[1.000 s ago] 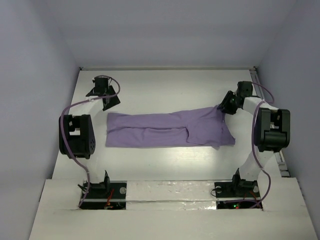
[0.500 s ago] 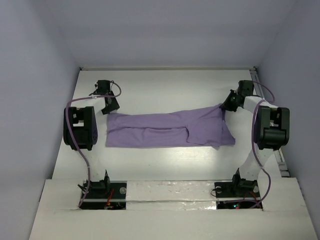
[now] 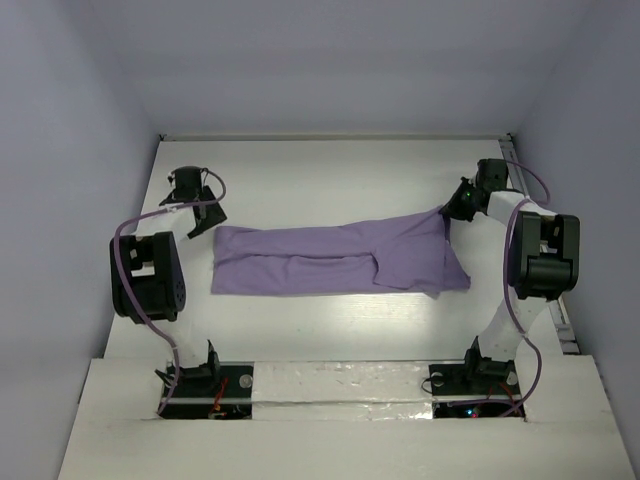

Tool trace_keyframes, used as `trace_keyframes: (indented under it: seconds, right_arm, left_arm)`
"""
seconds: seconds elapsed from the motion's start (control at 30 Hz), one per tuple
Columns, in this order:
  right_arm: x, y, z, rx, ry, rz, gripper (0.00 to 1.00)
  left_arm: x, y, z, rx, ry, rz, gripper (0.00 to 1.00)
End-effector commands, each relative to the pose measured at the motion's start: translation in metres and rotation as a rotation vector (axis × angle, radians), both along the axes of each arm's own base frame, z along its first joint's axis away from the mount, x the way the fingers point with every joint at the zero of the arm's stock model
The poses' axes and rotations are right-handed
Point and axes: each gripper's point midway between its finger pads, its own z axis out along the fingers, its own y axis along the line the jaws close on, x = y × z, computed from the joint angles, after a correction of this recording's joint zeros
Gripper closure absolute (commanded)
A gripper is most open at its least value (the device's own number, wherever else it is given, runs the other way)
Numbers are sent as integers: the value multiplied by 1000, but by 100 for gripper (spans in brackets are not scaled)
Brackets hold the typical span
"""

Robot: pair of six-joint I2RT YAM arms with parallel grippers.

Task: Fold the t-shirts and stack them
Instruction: Fold the other side of the tshirt into a rectangle

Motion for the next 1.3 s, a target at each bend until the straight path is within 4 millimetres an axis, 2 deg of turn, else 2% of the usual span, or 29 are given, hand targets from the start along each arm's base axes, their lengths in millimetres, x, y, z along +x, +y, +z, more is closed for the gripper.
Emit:
trace_keyframes:
  seconds: [0.0,0.07,0.17,0.27,0.4,0.53,0.57,0.6,0.7,0.8,0.87,0.93,1.0,1.13,1.17,1.27]
  right_arm:
    - [20,-3,27,7,-91,-6,100]
    - [20,-2,26,8,-91,-5,100]
    - [21,-2,27,11,-93,-4,100]
    - [22,0,29,21,-96,-1,100]
    - [23,1,28,27,-94,1,100]
    - [23,0,27,22,-90,-1,100]
    - [23,-1,27,20,-89,-2,100]
    - [24,-2,26,16,-86,-4,100]
    - [26,-7,23,-6,-74,-19,100]
    - [37,-13,27,-32,-87,-28,100]
    - [50,-16,38,-49,-114,-30,100]
    - [56,-19,34,-63,-102,-24,100]
    - [66,-22,39,-79,-116,-11,100]
    - [74,-27,27,-114,-88,8,100]
    - [74,-33,21,-125,-79,5,100]
    - [81,-36,23,-134,-82,-2,100]
  left_arm:
    - [-1,-23,15,-101,-69,-67,46]
    - [-5,-32,8,-138,-58,-96,47]
    - [-10,-33,-6,-147,-29,-99,50]
    - [-8,-33,-13,-146,-18,-104,58]
    - [3,-34,-9,-157,-39,-103,81]
    - [7,-36,1,-167,-68,-105,87]
    - [7,-35,4,-160,-73,-99,91]
    - [7,-33,6,-150,-76,-100,100]
    - [6,-24,8,-105,-69,-80,100]
    - [14,-19,10,-82,-61,-60,100]
    - [25,-10,15,-49,-81,-29,100]
    - [35,-8,21,-41,-102,-25,100]
    - [38,-8,15,-45,-88,-17,100]
    - [43,-4,7,-31,-81,-7,100]
    - [43,-2,1,-19,-67,-5,100]
    - [49,4,-1,-13,-73,6,100]
